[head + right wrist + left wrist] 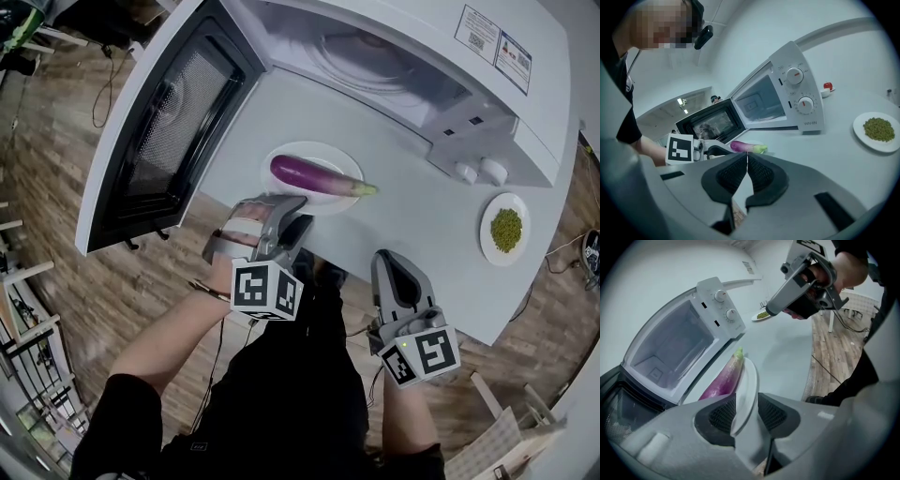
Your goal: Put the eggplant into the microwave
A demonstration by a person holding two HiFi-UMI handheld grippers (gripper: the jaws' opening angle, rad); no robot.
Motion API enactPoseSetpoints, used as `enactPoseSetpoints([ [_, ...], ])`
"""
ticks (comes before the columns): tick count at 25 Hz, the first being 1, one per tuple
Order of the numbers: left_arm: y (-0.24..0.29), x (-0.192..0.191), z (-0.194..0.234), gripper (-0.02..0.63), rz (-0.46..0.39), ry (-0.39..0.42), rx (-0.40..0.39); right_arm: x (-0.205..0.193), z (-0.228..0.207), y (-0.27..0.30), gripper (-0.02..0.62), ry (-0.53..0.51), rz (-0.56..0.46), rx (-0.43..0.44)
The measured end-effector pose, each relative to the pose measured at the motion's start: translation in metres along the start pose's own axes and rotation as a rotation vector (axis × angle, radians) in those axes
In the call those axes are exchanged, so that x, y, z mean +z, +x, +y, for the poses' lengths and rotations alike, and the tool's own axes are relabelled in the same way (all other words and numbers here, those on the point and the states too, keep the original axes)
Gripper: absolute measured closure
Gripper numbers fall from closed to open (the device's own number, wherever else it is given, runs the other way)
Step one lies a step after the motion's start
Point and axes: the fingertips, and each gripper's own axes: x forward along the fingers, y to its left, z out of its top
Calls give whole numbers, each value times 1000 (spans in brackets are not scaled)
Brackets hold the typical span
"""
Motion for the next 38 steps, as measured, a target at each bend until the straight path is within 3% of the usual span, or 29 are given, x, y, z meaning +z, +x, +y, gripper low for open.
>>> enactPoseSetpoints([
  [15, 4, 4, 4, 462, 3, -14, 2, 2, 0, -5, 579, 4, 2, -3],
  [18, 6, 6, 4, 465, 8, 38, 28, 1, -1, -5, 578, 4, 4, -3],
  [23, 11, 7, 1, 545, 28, 157, 65, 2, -3, -6, 578, 6, 5, -5],
  [31, 16, 12, 7, 549, 7, 95, 69, -2, -4, -4, 578, 11, 16, 3],
  [38, 15, 12, 6, 555, -1, 128, 94, -4, -2, 0, 579, 13, 24, 14],
])
